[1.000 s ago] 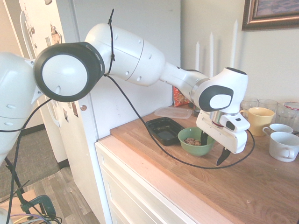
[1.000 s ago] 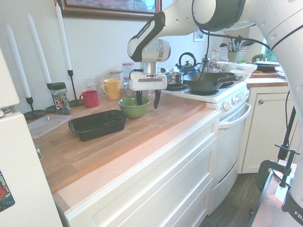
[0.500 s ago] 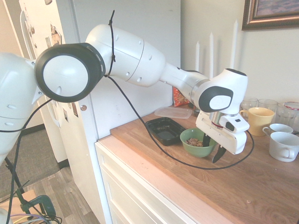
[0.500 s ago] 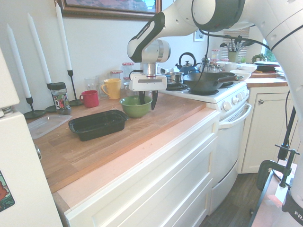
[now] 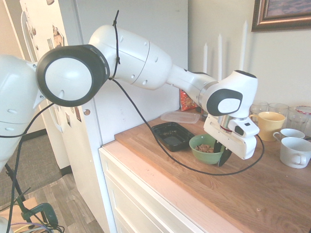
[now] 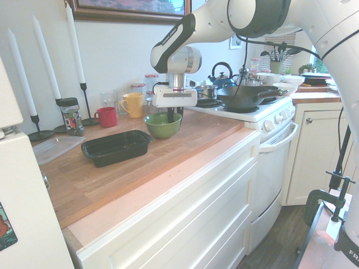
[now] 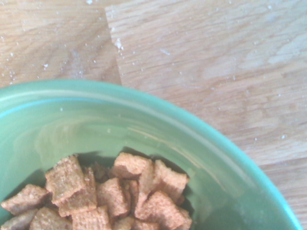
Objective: Pour the cereal into the box
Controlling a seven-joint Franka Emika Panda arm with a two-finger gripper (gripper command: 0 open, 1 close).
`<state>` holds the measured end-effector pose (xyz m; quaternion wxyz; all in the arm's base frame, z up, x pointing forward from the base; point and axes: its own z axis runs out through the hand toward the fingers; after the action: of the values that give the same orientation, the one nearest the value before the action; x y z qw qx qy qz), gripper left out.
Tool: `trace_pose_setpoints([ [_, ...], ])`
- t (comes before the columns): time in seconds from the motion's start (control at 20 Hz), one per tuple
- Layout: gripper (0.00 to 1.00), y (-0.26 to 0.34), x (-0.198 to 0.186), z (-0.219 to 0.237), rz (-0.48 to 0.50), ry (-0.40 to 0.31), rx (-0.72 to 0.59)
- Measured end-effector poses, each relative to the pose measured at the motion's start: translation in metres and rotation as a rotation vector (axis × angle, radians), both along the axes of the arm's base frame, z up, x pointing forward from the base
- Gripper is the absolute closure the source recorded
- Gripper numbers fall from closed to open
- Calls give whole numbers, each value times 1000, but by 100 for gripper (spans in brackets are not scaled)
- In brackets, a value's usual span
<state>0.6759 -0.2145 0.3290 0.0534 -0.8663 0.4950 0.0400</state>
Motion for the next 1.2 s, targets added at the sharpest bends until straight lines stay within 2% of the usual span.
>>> trace_pose_setpoints([
  [0.35, 100, 5, 5, 9, 10, -13, -3],
  [0.75, 100, 4, 9, 41, 11, -52, -10],
  [1.0, 100, 18, 7, 110, 39, -114, -35],
  [1.2, 100, 61, 7, 166, 87, -139, -138],
])
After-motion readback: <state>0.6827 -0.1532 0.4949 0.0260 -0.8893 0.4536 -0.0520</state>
